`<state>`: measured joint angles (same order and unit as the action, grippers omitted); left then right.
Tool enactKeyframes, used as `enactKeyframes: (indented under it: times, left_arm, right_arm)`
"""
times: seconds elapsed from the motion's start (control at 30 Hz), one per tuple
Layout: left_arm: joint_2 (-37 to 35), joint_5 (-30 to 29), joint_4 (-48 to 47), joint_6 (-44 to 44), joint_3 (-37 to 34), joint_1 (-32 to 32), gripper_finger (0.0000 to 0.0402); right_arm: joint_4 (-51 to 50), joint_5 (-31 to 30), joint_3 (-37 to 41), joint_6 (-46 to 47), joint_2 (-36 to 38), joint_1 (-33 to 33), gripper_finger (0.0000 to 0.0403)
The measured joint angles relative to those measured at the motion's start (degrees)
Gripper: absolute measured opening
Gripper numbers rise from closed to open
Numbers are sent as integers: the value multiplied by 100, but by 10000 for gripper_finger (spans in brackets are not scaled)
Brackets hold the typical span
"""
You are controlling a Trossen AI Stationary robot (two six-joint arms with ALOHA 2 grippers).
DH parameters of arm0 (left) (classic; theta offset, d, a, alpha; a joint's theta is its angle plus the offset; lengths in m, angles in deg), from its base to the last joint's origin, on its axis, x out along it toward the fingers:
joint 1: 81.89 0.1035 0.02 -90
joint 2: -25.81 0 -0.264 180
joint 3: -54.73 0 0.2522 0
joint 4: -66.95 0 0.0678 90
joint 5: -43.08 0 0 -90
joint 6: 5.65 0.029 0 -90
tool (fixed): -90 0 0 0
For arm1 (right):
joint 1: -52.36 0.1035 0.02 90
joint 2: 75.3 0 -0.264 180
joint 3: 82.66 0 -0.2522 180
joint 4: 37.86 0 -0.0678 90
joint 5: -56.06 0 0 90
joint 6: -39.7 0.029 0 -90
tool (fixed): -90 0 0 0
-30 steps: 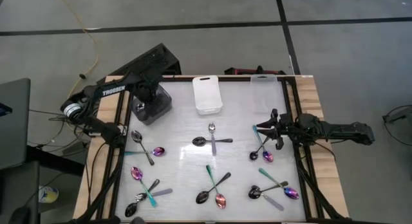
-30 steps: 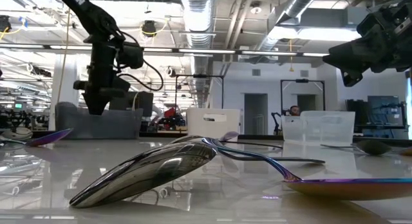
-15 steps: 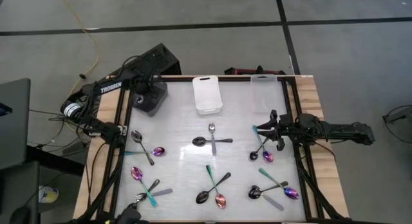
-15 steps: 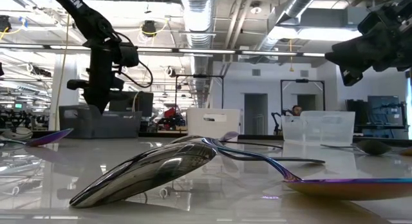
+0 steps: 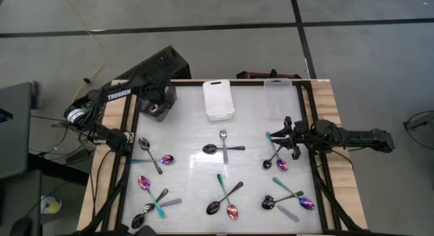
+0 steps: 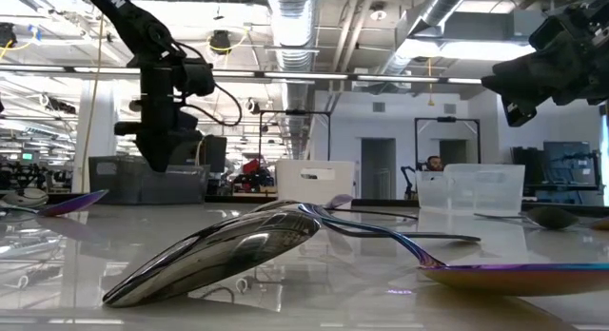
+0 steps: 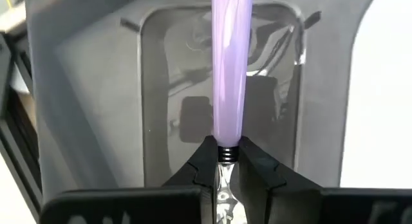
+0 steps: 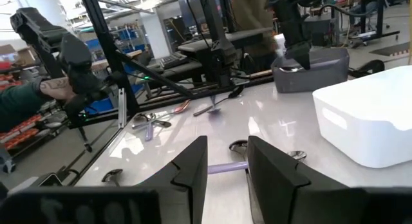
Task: Sort silverware by color (type)
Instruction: Put the purple spoon into the transparent black bin
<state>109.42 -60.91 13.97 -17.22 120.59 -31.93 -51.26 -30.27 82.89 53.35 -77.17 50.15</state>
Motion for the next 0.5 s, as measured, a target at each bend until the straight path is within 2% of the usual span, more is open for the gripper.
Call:
enactKeyframes:
  times: [0.2,0.33,0.5]
  left_arm:
    - [-2,-90,271,551,2,-61,19]
    - [-2,-569,266,455,2,168,19]
    - [-2,-299,319,467,2,591,19]
  right_arm:
    - [13,-4,0,2,1,0,134]
    - [108,-13,7,133,0,-2,134]
    - [188,-13,11,142,2,-2,134]
